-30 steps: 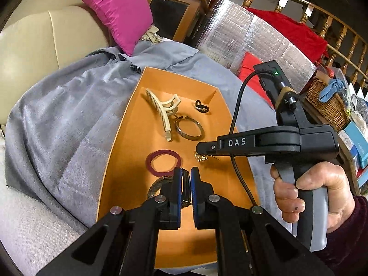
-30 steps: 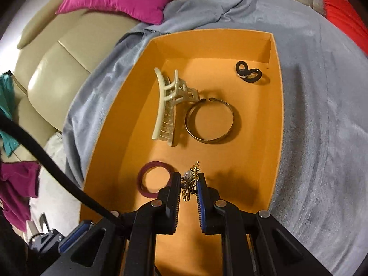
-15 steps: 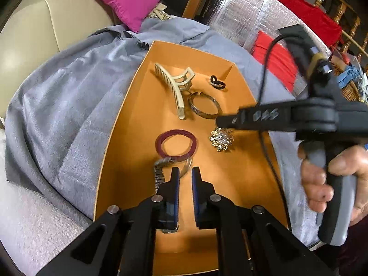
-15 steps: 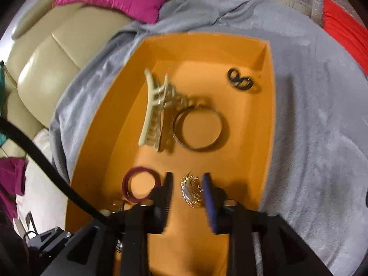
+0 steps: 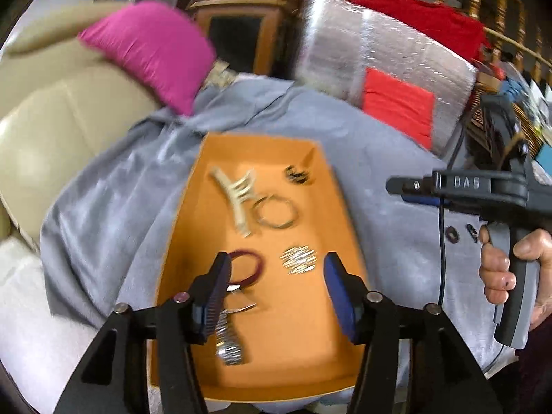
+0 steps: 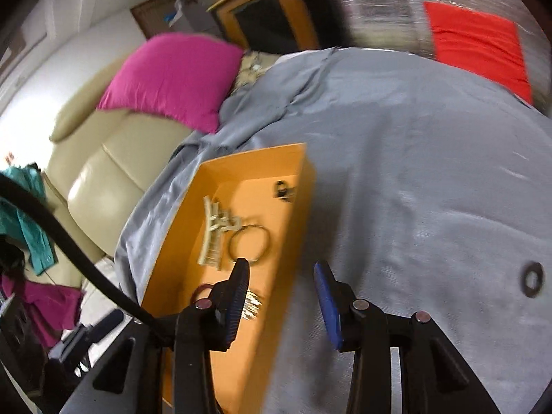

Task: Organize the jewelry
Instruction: 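Move both tools back over the remaining jewelry on the table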

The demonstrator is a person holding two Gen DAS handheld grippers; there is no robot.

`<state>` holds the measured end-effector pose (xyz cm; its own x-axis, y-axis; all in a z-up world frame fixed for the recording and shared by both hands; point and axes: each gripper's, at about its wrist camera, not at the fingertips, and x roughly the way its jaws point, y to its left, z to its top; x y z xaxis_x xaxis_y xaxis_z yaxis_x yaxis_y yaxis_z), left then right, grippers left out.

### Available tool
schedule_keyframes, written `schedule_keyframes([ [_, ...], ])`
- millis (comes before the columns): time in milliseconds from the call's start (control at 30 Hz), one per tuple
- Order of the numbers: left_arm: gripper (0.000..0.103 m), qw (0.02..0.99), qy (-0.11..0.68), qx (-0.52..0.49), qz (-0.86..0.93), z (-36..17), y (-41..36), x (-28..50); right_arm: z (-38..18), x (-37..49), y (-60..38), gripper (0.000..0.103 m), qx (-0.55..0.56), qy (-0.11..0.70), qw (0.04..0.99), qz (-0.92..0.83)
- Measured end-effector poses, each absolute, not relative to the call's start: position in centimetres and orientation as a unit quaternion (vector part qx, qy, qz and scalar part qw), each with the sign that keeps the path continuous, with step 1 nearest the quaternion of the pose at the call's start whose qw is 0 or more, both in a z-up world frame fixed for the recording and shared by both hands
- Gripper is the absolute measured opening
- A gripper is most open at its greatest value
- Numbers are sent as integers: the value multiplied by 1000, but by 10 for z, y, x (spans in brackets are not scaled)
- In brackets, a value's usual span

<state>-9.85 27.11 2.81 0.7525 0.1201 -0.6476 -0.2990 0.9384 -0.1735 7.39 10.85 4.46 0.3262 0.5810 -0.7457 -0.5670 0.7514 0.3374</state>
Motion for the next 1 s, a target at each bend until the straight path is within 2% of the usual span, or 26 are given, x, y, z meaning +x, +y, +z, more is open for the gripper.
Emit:
schedule_keyframes([
  [167,67,938,326,-95,75,49,212,-76,44,86,19,43,42,457,827,323],
  [267,68,938,336,-73,51,51,172,-55,39,98,-42,43,70,456,836,297],
  [567,69,929,369,-32,-11,23,58,28,12,138,-215,42,229,438,838,230],
  [800,69,926,372,-42,-42,-9,9,94,-33,175,-270,44,333,457,798,208],
  [1000,69,918,389,-51,-55,-34,-2,130,-45,202,-279,44,351,466,790,190],
])
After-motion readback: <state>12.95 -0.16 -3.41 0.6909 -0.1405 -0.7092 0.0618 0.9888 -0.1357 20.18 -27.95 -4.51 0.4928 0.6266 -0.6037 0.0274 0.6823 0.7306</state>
